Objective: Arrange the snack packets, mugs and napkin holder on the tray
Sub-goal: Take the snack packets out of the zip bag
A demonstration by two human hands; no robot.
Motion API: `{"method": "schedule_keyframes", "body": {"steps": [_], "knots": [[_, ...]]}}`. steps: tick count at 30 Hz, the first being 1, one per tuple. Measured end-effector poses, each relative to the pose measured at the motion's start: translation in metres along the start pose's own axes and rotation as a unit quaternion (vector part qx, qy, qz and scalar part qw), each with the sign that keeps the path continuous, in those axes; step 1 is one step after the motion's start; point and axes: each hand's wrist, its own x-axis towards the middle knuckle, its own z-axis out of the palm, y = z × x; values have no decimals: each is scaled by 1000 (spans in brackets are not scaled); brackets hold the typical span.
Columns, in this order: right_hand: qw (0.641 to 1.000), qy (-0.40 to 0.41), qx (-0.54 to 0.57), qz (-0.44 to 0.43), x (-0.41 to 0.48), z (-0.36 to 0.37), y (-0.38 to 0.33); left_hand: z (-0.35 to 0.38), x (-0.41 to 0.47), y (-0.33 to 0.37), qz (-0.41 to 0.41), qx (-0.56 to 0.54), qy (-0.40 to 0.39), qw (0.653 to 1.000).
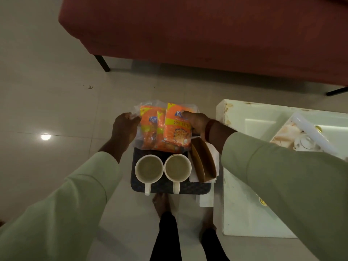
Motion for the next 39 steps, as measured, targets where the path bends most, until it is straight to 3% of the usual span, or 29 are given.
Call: {"method": "schedule_keyframes", "body": {"steps": [6,11,17,22,24,29,36,39], "knots": [[990,23,123,-70,-24,-6,-14,-28,-14,44,63,-61,36,996],[965,-24,197,-174,-100,-20,-43,-77,-68,103,157,-58,57,984],[941,-88,190,-266,-232,-54,-42,-131,-187,155,177,-222,-117,952],[944,-44,167,-282,-327,-91,-5,-136,-268,168,121,-334,-260,898],[943,-15,147,-299,-358,-107,14,-130,-295,176,103,-357,-269,889],[941,8,106,-322,-411,-152,68,-102,-353,197,151,-308,-214,915],[906,-109,232,-338,-469,-243,124,-53,-428,221,230,-266,-223,909],[891,-105,259,-358,-490,-271,140,-30,-455,231,257,-229,-228,911]]}}
